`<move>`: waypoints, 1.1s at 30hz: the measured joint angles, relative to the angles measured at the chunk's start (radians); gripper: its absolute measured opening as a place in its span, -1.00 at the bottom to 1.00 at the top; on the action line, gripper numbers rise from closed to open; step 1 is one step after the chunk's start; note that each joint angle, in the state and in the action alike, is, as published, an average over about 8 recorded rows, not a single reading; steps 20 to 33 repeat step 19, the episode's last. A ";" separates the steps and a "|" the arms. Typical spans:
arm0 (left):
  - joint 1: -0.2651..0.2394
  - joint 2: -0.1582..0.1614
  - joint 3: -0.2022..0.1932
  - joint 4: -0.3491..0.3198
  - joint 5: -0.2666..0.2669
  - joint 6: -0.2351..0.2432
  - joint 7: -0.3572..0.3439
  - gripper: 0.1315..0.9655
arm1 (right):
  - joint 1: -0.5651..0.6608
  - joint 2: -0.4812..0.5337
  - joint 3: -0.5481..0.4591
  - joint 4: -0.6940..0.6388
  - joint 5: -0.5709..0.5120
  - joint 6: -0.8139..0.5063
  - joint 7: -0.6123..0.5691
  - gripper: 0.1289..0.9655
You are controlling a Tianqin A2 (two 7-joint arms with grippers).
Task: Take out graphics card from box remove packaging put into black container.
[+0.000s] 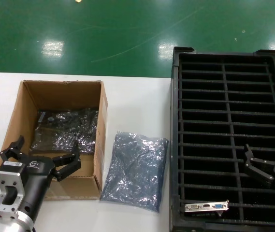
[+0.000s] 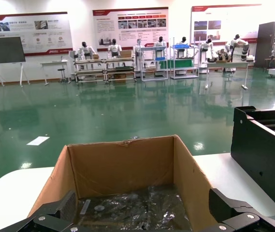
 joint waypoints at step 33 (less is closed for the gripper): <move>0.000 0.000 0.000 0.000 0.000 0.000 0.000 1.00 | 0.000 0.000 0.000 0.000 0.000 0.000 0.000 1.00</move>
